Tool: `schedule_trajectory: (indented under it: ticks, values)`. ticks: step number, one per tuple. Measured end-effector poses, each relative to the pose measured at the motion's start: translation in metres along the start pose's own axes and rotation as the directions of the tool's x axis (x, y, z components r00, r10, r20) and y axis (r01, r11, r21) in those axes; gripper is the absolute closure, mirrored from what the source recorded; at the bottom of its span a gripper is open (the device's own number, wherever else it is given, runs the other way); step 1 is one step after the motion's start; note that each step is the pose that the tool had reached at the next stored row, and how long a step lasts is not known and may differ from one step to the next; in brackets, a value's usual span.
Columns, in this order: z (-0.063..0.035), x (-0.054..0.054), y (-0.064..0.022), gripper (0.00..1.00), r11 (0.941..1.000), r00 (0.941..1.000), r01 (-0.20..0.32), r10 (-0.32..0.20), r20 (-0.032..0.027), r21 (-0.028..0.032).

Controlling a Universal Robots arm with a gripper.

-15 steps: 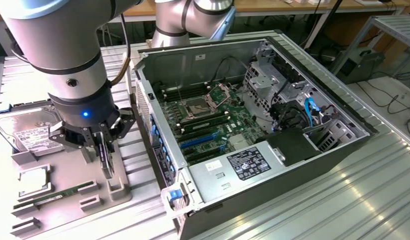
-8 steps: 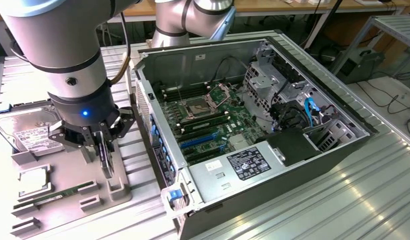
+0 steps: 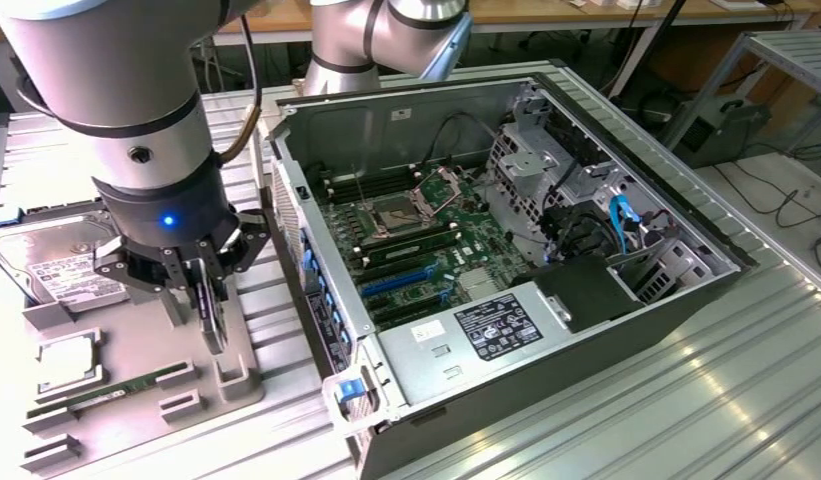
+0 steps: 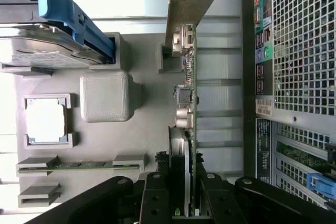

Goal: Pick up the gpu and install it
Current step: 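Pick up the gpu and move the gpu toward the slot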

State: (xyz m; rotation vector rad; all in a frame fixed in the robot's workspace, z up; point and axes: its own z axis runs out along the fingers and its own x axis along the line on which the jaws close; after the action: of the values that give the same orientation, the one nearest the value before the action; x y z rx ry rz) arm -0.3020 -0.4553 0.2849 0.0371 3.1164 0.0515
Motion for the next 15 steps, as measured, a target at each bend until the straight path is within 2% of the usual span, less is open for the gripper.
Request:
schedule_trajectory:
  ticks: [3, 9, 15]
  values:
    - [-0.0077, 0.000, 0.0002, 0.72, 1.0000, 1.0000, 0.000, 0.000, 0.0000, 0.0000]
    - [-0.0357, -0.001, 0.0012, 0.72, 1.0000, 1.0000, 0.000, 0.000, 0.0000, 0.0000]
    - [-0.0406, -0.001, 0.0013, 0.72, 1.0000, 1.0000, 0.000, 0.000, 0.0000, 0.0001]
